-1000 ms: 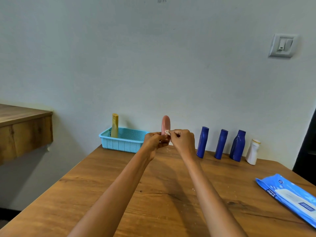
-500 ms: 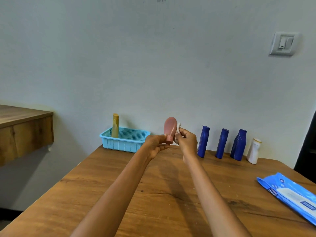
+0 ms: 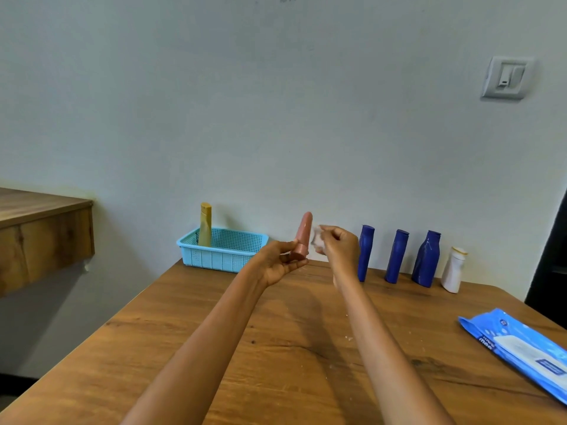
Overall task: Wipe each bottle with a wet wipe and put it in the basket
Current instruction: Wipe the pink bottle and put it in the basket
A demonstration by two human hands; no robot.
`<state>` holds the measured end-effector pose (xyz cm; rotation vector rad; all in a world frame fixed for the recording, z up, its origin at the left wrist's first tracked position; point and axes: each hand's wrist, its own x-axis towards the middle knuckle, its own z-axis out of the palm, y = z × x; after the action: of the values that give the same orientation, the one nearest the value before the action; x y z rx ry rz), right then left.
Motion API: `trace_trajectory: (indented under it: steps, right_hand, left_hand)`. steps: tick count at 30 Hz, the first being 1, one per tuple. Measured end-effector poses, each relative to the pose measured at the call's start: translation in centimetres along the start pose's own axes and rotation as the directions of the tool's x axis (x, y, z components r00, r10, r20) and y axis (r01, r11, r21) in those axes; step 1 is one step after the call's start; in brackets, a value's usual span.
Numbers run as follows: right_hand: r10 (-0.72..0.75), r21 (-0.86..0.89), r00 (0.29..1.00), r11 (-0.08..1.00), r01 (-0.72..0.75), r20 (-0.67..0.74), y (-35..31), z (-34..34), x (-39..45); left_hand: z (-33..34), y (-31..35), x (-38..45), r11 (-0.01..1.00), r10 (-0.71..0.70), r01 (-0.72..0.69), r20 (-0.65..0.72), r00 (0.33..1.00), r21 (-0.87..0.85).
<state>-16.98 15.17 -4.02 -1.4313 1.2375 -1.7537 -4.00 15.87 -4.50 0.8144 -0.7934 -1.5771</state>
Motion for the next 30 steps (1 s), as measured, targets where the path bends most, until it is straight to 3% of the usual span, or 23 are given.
trace_trajectory:
  steps: [3, 9, 18, 22, 26, 30]
  right_hand:
    - [-0.001, -0.006, 0.997, 1.0, 0.001, -0.071, 0.6, -0.6, 1.0]
    - [-0.108, -0.142, 0.992, 0.983, 0.116, 0.062, 1.1, 0.1, 0.7]
    - [-0.218, -0.255, 0.961, 0.932, 0.256, 0.168, 0.4, 1.5, -0.8]
    - [-0.19, -0.227, 0.965, 0.946, 0.229, 0.181, -0.2, 1.6, -1.2]
    - [-0.061, -0.269, 0.966, 0.954, 0.13, 0.252, 0.0, 1.7, -1.3]
    - [0.052, -0.114, 0.995, 0.993, -0.042, 0.08, -0.2, 1.6, -1.5]
  left_hand:
    - [0.0, -0.1, -0.1, 0.998, -0.066, 0.067, 0.043, 0.997, -0.018]
    - [0.6, -0.3, -0.3, 0.996, -0.091, 0.09, 0.09, 0.992, 0.02]
    - [0.1, 0.9, -0.2, 0.999, 0.016, -0.018, -0.043, 0.999, -0.04]
    - [-0.6, 1.0, 0.1, 0.998, 0.035, -0.039, -0.097, 0.995, -0.041]
    - [-1.1, 0.9, 0.4, 0.988, 0.052, -0.068, -0.121, 0.991, -0.136]
    - [-0.8, 0.9, 0.2, 0.966, 0.11, -0.133, -0.11, 0.988, -0.223]
